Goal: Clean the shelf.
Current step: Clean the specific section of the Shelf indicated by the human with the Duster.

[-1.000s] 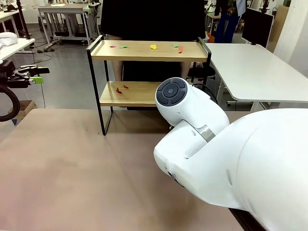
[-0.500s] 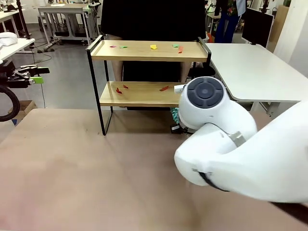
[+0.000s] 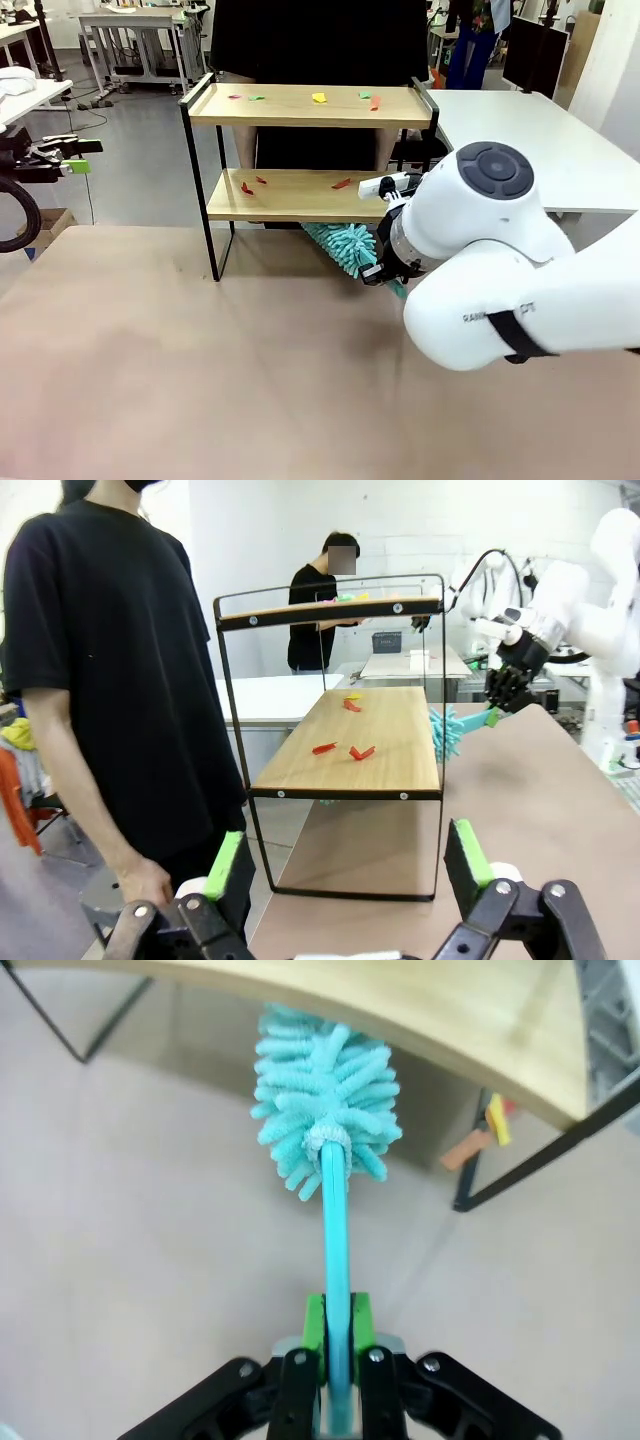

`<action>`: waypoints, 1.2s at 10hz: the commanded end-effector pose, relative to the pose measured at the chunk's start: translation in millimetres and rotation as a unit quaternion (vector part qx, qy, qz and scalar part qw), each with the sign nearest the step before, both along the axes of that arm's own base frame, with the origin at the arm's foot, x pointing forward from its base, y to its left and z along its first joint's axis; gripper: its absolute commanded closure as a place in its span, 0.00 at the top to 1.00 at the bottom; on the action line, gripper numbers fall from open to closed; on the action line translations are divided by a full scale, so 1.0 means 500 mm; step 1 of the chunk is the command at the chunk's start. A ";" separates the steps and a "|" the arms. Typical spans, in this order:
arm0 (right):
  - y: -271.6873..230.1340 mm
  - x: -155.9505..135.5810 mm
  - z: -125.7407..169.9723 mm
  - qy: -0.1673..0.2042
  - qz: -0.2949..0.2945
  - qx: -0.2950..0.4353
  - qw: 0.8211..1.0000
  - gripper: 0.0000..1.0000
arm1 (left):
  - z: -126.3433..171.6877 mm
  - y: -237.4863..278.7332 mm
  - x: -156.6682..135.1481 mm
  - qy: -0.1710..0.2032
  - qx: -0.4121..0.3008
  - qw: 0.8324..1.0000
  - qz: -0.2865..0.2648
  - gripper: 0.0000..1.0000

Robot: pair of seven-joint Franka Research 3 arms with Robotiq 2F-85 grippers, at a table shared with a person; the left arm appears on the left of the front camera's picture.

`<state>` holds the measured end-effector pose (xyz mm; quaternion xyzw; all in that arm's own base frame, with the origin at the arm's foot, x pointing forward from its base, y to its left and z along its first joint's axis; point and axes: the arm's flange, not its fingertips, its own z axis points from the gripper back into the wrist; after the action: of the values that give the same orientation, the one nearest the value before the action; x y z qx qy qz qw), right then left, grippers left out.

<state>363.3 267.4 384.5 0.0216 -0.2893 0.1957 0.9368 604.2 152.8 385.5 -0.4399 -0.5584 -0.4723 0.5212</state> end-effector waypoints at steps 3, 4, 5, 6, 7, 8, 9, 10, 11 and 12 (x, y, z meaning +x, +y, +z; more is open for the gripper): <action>-0.087 -0.054 0.061 0.041 0.115 0.030 0.992 0.13 | 0.004 0.000 -0.001 -0.008 0.003 1.000 0.000 1.00; -0.097 -0.061 0.062 0.038 0.140 0.031 0.989 0.13 | 0.004 0.000 -0.001 -0.008 0.003 1.000 0.000 1.00; -0.108 -0.075 0.066 0.035 0.167 0.028 0.985 0.13 | 0.004 0.000 -0.001 -0.008 0.003 1.000 0.000 1.00; -0.123 -0.089 0.079 0.034 0.188 0.034 0.981 0.13 | 0.004 0.000 -0.001 -0.008 0.003 1.000 0.000 1.00; -0.142 -0.104 0.096 0.035 0.203 0.038 0.978 0.13 | 0.004 0.000 -0.001 -0.008 0.003 1.000 0.000 1.00; -0.161 -0.116 0.111 0.040 0.212 0.032 0.976 0.13 | 0.004 0.000 -0.001 -0.008 0.003 1.000 0.000 1.00; -0.182 -0.126 0.124 0.047 0.218 0.024 0.974 0.13 | 0.004 0.000 -0.001 -0.008 0.003 1.000 0.000 1.00; -0.205 -0.138 0.139 0.049 0.230 0.020 0.972 0.13 | 0.004 0.000 -0.001 -0.008 0.003 1.000 0.000 1.00; -0.225 -0.150 0.152 0.056 0.241 0.023 0.969 0.13 | 0.004 0.000 -0.001 -0.008 0.003 1.000 0.000 1.00; -0.246 -0.167 0.166 0.057 0.242 0.008 0.969 0.13 | 0.004 0.000 -0.001 -0.008 0.003 1.000 0.000 1.00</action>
<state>329.1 183.6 495.2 0.1163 -0.2167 0.3972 0.8842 604.2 152.7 385.6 -0.4398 -0.5584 -0.4723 0.5212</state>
